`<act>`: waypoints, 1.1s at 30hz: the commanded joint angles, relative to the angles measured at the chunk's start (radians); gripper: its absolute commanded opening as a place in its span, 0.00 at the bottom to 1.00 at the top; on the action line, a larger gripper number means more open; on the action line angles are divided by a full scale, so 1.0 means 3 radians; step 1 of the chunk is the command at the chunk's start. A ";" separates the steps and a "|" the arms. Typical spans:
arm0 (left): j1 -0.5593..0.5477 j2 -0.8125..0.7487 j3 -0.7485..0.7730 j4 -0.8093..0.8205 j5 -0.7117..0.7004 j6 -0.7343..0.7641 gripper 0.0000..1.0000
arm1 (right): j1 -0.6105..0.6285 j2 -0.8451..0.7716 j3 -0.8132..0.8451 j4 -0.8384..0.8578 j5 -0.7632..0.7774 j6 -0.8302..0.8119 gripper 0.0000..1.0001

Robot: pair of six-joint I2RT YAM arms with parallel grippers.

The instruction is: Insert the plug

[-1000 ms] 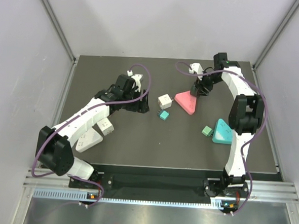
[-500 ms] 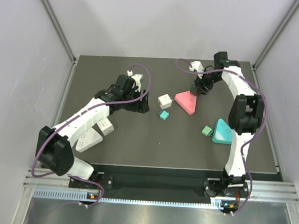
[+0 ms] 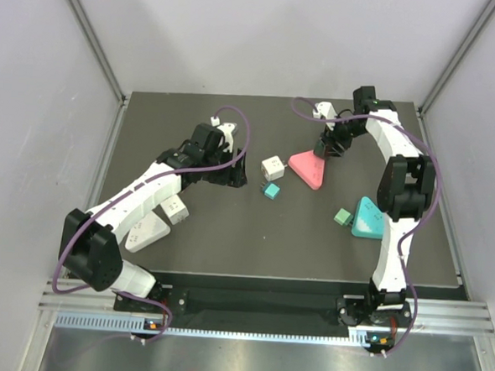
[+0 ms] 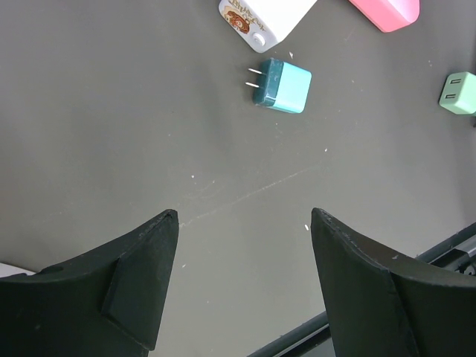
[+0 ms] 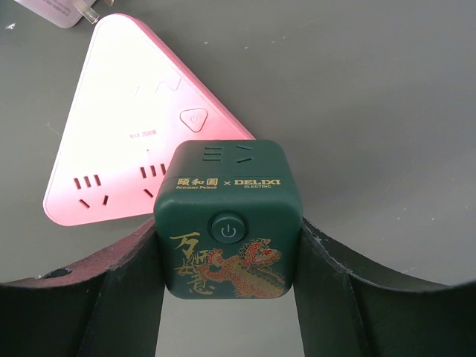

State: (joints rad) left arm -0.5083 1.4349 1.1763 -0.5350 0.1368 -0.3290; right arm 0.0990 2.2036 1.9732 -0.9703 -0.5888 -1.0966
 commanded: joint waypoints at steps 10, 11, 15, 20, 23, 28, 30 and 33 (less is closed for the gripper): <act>0.0007 -0.0135 0.0042 0.0045 -0.0026 0.0054 0.77 | -0.0008 -0.0054 0.0223 -0.0079 -0.0241 -0.0118 0.00; 0.0007 -0.0140 0.0042 0.0050 -0.0031 0.0054 0.77 | -0.0013 -0.0064 0.0223 -0.0064 -0.0246 -0.0118 0.00; 0.0007 -0.0140 0.0047 0.0050 -0.0026 0.0054 0.77 | -0.0033 -0.0079 0.0223 -0.0074 -0.0267 -0.0124 0.00; 0.0007 -0.0145 0.0042 0.0050 -0.0021 0.0059 0.77 | -0.0039 -0.0074 0.0208 -0.0135 -0.0313 -0.0154 0.00; 0.0007 -0.0150 0.0037 0.0050 -0.0031 0.0059 0.77 | -0.0039 -0.0039 0.0198 -0.0161 -0.0267 -0.0185 0.00; 0.0002 -0.0145 0.0042 0.0050 -0.0016 0.0059 0.77 | -0.0039 -0.0008 0.0177 -0.0197 -0.0226 -0.0221 0.00; 0.0002 -0.0145 0.0042 0.0050 -0.0016 0.0059 0.77 | -0.0044 0.0008 0.0157 -0.0166 -0.0211 -0.0221 0.00; 0.0012 -0.0140 0.0047 0.0045 -0.0021 0.0059 0.77 | -0.0049 0.0059 0.0167 -0.0161 -0.0170 -0.0221 0.00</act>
State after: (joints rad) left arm -0.5083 1.4349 1.1763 -0.5350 0.1368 -0.3222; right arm 0.0952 2.2044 1.9911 -1.0153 -0.6140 -1.1339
